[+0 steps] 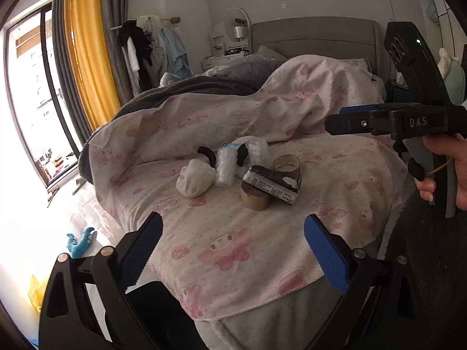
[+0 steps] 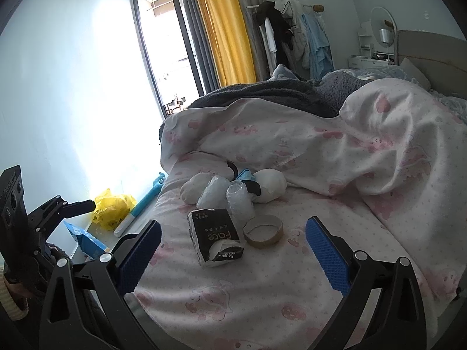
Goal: Collect trash
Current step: 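Move the left tool toward the black tissue pack and close on it, then lift the tissue pack with the left tool while the right tool grasps clear plastic wrap, then drop the tissue pack and plastic wrap into the teal bin with both tools, then return both tools to the bed toward the cardboard tubes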
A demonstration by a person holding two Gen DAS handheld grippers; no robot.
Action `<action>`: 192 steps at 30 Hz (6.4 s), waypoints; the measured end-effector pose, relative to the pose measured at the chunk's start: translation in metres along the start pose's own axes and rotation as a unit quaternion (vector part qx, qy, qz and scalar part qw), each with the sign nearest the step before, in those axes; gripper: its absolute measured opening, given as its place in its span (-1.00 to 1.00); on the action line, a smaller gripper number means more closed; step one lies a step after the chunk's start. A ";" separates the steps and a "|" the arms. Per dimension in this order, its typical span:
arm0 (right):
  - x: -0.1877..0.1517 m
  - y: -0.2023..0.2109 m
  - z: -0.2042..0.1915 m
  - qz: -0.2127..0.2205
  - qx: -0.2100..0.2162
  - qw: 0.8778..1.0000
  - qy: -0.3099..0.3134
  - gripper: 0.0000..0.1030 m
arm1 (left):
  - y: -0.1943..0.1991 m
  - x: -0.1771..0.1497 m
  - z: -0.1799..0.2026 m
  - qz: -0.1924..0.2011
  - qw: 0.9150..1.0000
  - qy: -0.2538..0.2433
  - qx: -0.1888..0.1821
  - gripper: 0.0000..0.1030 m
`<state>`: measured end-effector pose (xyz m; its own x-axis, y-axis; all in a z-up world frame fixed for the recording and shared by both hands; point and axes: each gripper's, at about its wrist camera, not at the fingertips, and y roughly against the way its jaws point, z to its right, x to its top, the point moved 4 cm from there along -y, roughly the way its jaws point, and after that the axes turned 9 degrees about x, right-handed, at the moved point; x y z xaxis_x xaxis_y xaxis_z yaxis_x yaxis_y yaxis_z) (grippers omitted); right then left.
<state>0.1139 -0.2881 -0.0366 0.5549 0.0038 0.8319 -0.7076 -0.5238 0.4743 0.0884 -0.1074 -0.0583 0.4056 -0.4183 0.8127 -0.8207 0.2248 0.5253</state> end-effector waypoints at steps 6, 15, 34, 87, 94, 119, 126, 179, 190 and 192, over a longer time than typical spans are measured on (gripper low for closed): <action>0.005 -0.019 0.011 -0.013 0.014 1.000 0.000 0.94 | -0.019 0.001 0.014 -0.006 0.999 -0.035 -0.037 0.92; 0.005 -0.048 0.026 -0.050 0.026 0.998 0.007 0.94 | -0.047 0.007 0.030 0.001 0.994 -0.073 -0.081 0.92; 0.007 -0.077 0.047 -0.073 0.053 0.996 0.012 0.86 | -0.099 0.016 0.050 -0.011 0.986 -0.091 -0.141 0.83; 0.070 -0.116 -0.040 -0.052 0.041 0.998 -0.018 -0.39 | -0.060 -0.003 -0.085 -0.016 0.995 0.100 -0.023 0.43; 0.072 -0.135 -0.085 -0.053 0.067 0.996 -0.017 -0.39 | -0.063 -0.029 -0.122 -0.056 0.987 0.150 0.017 0.43; 0.041 -0.216 -0.199 -0.133 0.144 0.981 -0.005 -0.39 | -0.080 -0.162 -0.203 -0.249 0.930 0.265 0.049 0.43; 0.025 -0.245 -0.219 -0.171 0.142 0.975 0.011 -0.39 | -0.085 -0.201 -0.210 -0.315 0.905 0.282 0.040 0.43; -0.160 -0.375 -0.242 -0.458 0.064 0.886 0.029 -0.39 | 0.061 -0.135 -0.282 -0.002 0.956 0.258 0.141 0.48; -0.145 -0.362 -0.252 -0.434 0.081 0.896 0.053 0.04 | 0.083 -0.115 -0.278 0.055 0.958 0.235 0.152 0.48; -0.135 -0.356 -0.255 -0.418 0.089 0.902 0.054 0.07 | 0.085 -0.110 -0.278 0.065 0.956 0.237 0.158 0.48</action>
<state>0.1790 0.1148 -0.2445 0.8091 0.5399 0.2320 0.0266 -0.4281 0.9034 0.0856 0.2028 -0.0329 0.3676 0.0574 0.9282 -0.9267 -0.0612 0.3708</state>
